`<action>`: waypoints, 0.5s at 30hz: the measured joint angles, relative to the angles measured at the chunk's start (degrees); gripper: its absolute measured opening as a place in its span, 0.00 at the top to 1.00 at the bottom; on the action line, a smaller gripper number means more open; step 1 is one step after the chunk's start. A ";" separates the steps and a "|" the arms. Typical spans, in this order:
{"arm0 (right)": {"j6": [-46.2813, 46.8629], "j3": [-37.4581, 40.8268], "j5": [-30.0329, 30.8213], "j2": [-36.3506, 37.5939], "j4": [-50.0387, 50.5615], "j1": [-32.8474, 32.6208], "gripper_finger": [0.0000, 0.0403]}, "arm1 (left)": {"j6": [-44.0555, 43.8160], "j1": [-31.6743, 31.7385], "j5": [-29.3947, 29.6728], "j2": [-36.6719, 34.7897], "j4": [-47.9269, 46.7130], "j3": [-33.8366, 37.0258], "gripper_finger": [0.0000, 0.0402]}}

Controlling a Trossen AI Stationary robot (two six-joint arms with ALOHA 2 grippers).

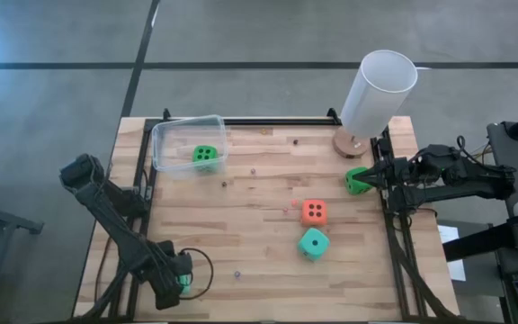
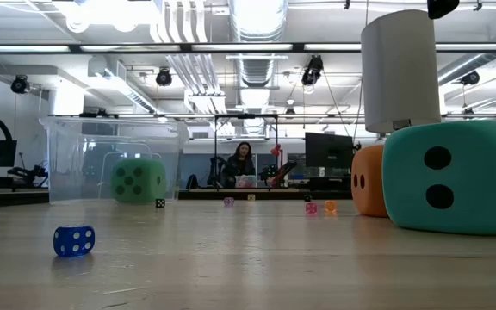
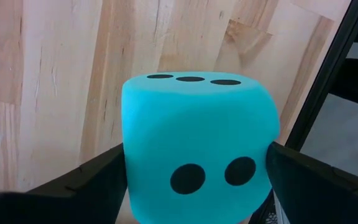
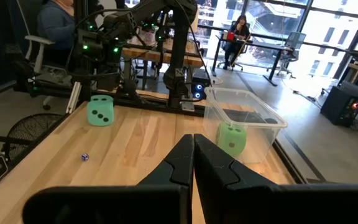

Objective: Pick & Place Dice
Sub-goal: Put the left large blue dice into the transparent bin

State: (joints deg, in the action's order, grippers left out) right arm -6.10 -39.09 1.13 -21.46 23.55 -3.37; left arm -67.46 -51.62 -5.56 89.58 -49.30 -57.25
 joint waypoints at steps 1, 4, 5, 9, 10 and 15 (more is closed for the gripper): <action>0.06 -0.02 0.02 0.00 0.00 0.02 0.98 | -0.02 0.00 0.00 0.00 0.00 0.00 0.13; -0.03 0.00 0.00 0.00 0.00 0.00 0.98 | 0.00 0.00 -0.03 0.00 0.05 0.00 0.11; 0.03 0.00 0.00 -0.02 0.00 0.00 0.98 | 0.00 0.00 -0.04 -0.03 0.05 0.00 0.11; 0.02 -0.02 0.00 -0.01 -0.01 0.01 0.98 | -0.23 -0.01 -0.03 -0.66 0.13 0.16 0.07; 0.05 0.00 0.01 -0.02 0.00 0.00 0.98 | -0.24 -0.02 -0.02 -0.83 0.11 0.17 0.06; 0.06 0.00 0.00 0.00 -0.02 0.00 0.98 | 0.07 -0.02 -1.08 -1.21 -0.09 0.20 0.02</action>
State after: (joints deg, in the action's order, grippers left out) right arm -6.04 -39.09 1.13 -21.46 23.53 -3.37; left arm -67.39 -51.64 -6.65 88.37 -49.39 -57.05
